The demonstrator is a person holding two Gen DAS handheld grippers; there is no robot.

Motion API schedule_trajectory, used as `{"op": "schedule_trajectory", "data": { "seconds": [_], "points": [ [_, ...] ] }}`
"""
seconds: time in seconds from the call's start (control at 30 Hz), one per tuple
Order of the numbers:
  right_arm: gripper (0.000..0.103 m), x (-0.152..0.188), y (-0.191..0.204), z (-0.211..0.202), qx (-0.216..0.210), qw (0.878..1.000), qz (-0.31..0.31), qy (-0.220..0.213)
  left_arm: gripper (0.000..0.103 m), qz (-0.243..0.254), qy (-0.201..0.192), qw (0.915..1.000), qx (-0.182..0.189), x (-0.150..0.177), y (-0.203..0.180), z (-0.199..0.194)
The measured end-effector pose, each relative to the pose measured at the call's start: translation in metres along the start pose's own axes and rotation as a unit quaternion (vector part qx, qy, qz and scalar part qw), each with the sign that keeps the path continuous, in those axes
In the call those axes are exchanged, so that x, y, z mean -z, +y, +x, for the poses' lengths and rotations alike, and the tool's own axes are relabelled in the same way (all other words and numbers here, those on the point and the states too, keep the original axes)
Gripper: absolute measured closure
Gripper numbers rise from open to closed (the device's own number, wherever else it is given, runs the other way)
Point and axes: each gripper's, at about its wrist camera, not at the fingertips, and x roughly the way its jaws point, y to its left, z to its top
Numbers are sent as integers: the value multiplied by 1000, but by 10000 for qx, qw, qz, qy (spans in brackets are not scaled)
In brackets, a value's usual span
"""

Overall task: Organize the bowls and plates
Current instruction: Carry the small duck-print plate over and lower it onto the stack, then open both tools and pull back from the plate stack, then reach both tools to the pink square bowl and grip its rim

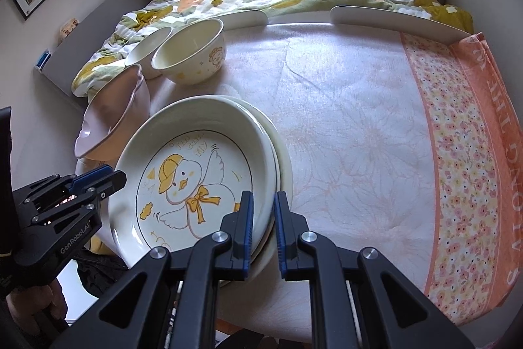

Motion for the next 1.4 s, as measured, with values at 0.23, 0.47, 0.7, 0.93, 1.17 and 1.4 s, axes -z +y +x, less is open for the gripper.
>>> {"op": "schedule_trajectory", "data": {
  "seconds": [0.23,0.47,0.7,0.93,1.17,1.4],
  "points": [
    [59,-6,0,-12,9,9999,-64,-141,39,-126,-219,9995,170,2,6,-17],
    [0,-10,0,-40,-120,9981,-219,-565,0,-630,-351,9968,333,7,31,-42],
    [0,-36,30,-58,-444,9921,-971,-666,0,-1694,-387,9845,232,21,86,-76],
    [0,-78,79,-44,-738,9869,-1403,-285,0,-2085,-553,9763,183,15,139,-88],
    [0,-101,125,2,-568,9873,-1485,-6,1,-2322,-407,9692,712,-3,183,-51],
    [30,-117,149,70,-608,9886,-1266,536,40,-2247,186,9646,1367,-17,201,18]
  ]
}}
